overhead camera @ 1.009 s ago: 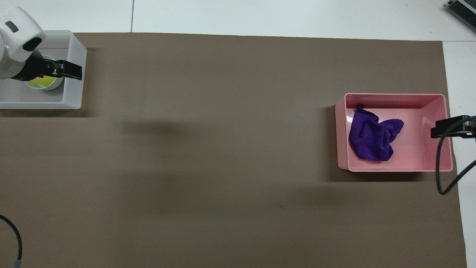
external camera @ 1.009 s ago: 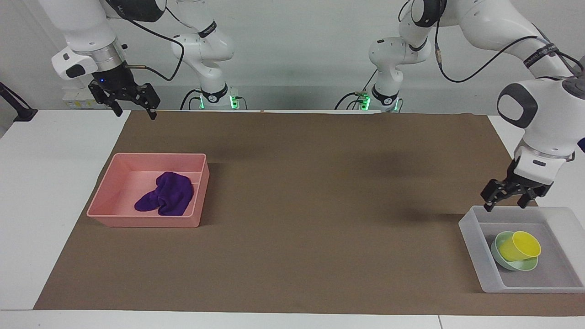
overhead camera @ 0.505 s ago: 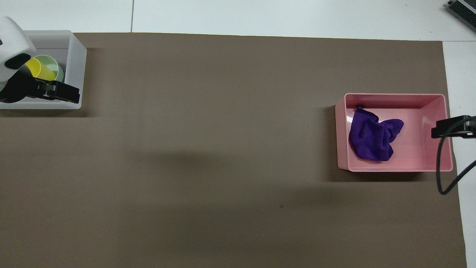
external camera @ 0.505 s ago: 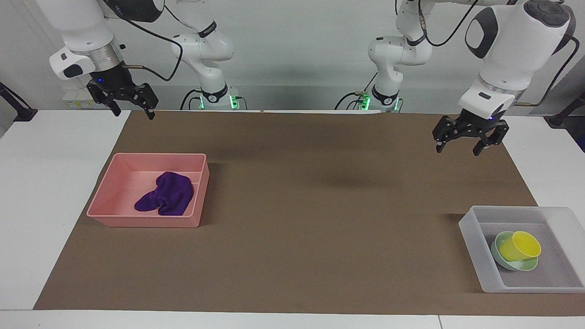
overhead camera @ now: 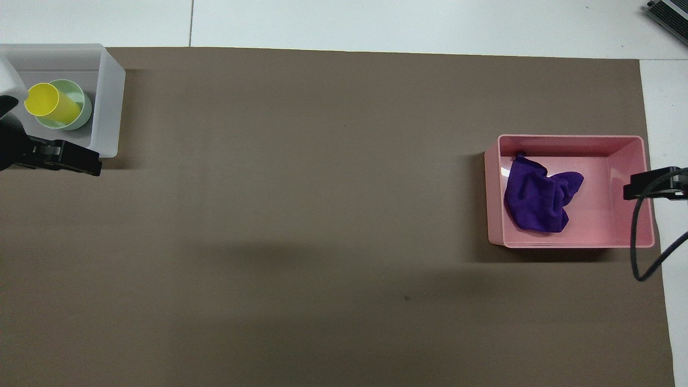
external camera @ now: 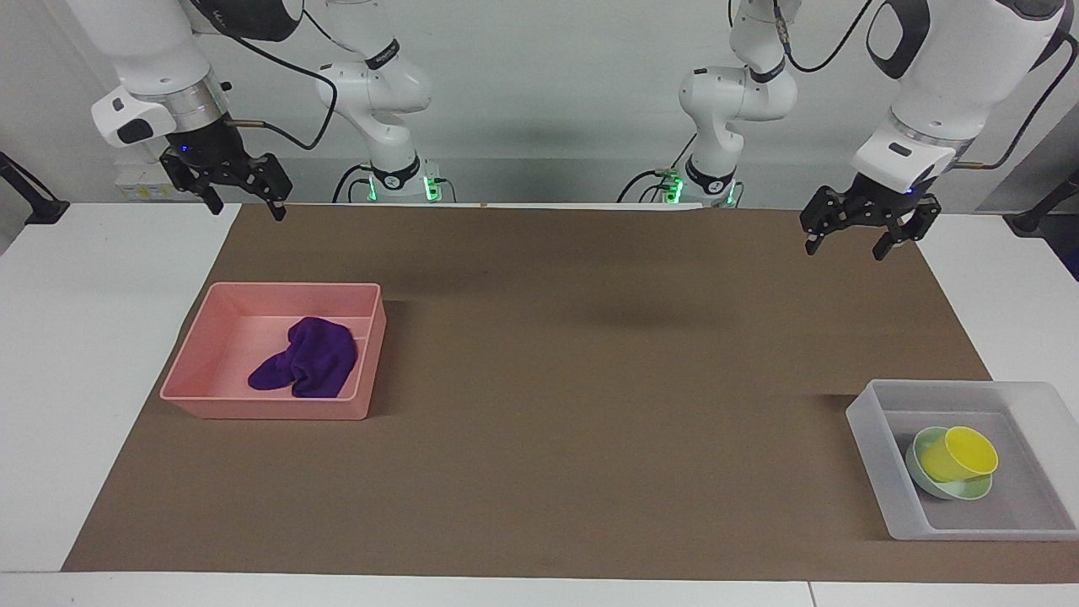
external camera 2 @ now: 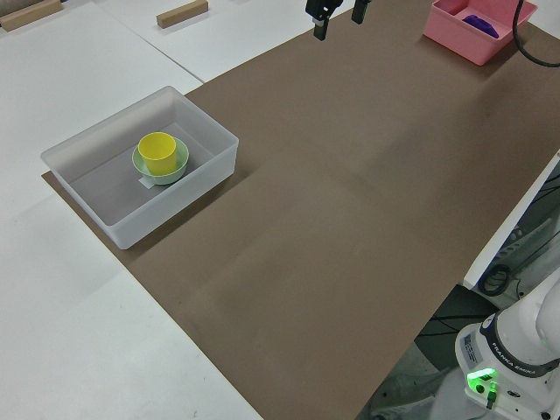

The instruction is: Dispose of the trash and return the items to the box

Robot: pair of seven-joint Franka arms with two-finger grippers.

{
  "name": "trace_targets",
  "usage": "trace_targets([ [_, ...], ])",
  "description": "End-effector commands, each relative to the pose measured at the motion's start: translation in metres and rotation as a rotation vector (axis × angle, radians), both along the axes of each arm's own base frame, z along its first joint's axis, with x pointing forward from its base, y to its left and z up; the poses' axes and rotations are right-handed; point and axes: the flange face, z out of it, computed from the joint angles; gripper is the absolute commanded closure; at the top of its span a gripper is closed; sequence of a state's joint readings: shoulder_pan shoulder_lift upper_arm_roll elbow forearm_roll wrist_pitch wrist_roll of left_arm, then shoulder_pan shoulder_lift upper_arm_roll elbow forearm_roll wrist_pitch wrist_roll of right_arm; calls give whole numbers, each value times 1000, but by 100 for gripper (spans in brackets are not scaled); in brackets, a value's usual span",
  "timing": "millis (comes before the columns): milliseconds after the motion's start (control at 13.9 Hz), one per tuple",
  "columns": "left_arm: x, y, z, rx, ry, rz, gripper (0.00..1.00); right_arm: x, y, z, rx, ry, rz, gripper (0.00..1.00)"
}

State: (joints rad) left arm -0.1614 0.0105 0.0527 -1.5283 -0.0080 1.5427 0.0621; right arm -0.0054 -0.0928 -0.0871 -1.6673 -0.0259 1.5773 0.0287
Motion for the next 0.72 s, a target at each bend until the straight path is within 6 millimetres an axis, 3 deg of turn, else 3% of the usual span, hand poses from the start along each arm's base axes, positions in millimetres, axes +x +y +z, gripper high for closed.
trace_targets([
  [0, -14, 2, -4, -16, 13, -6, 0, -7, -3, -1, -2, -4, 17, 0],
  [649, -16, 9, -7, -15, 16, -3, 0, -8, -3, 0, -1, -4, 17, 0],
])
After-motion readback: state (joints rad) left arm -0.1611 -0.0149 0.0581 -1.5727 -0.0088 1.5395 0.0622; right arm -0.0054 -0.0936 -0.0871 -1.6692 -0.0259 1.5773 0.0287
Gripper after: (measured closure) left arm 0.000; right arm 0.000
